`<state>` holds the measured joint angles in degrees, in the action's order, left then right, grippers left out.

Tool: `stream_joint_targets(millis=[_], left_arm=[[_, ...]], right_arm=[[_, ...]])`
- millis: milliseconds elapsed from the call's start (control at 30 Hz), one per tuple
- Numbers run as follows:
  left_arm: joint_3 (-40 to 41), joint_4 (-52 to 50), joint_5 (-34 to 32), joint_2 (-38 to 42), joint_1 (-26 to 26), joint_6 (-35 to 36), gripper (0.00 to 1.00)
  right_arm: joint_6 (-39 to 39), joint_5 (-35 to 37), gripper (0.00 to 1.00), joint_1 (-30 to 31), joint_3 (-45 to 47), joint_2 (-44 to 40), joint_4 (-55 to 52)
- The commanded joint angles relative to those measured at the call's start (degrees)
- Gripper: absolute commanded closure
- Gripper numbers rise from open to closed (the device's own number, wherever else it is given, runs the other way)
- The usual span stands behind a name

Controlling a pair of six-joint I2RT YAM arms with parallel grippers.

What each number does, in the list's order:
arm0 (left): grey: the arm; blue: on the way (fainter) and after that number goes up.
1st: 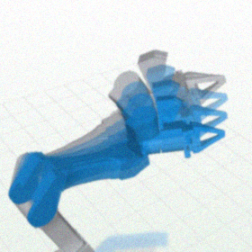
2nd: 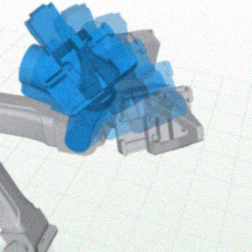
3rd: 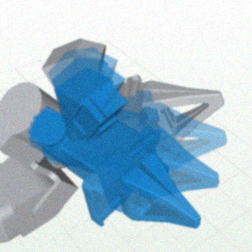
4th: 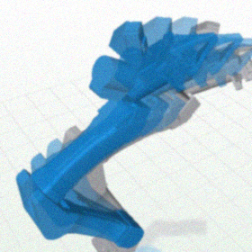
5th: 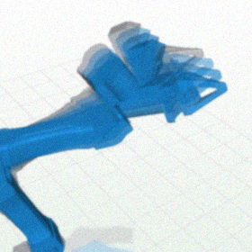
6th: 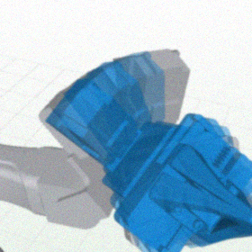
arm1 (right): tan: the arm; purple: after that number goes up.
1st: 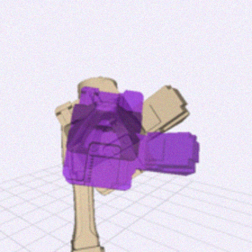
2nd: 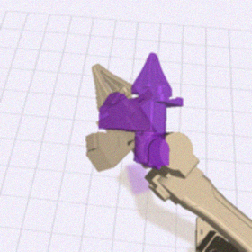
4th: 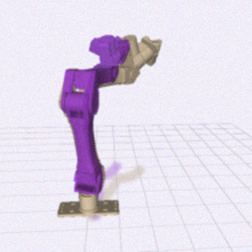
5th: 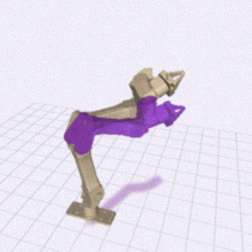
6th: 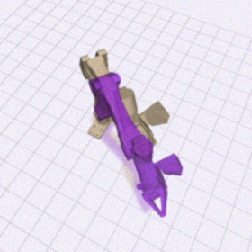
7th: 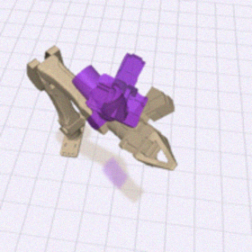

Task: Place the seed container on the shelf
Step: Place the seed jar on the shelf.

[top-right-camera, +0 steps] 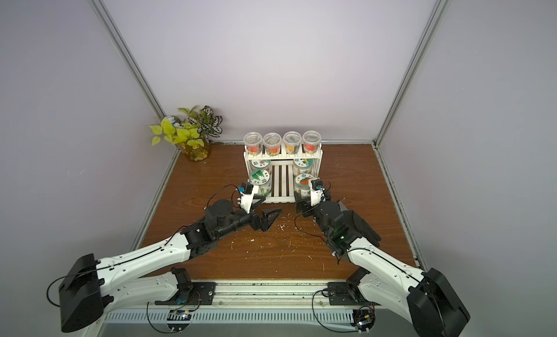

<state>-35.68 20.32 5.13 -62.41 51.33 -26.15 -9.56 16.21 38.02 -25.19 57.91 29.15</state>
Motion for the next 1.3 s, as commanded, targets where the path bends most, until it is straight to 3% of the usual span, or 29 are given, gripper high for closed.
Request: stream_joint_targets(millis=[0, 433, 633, 800, 1267], left_arm=[[-1.5, 0.1, 0.6, 0.1, -0.2, 0.6, 0.0], [-2.3, 0.0, 1.4, -1.3, -0.1, 0.5, 0.0], [-2.8, -0.3, 1.3, -1.9, -0.1, 0.8, 0.0], [-3.0, -0.9, 1.6, -2.3, -0.1, 0.9, 0.0], [-2.8, -1.6, 0.7, -1.8, -0.2, 0.9, 0.0]], right_arm=[[-1.3, 1.2, 0.05, -0.3, -3.4, -2.1, -0.5], [-5.2, -2.0, 0.06, -0.3, -6.7, -7.9, -16.5], [-6.7, -0.5, 0.13, -0.3, -10.8, -6.5, -25.8], [-8.4, -1.1, 0.23, -0.3, -11.0, -5.6, -24.6], [-7.8, 1.9, 0.29, -0.3, -11.4, -2.2, -18.5]])
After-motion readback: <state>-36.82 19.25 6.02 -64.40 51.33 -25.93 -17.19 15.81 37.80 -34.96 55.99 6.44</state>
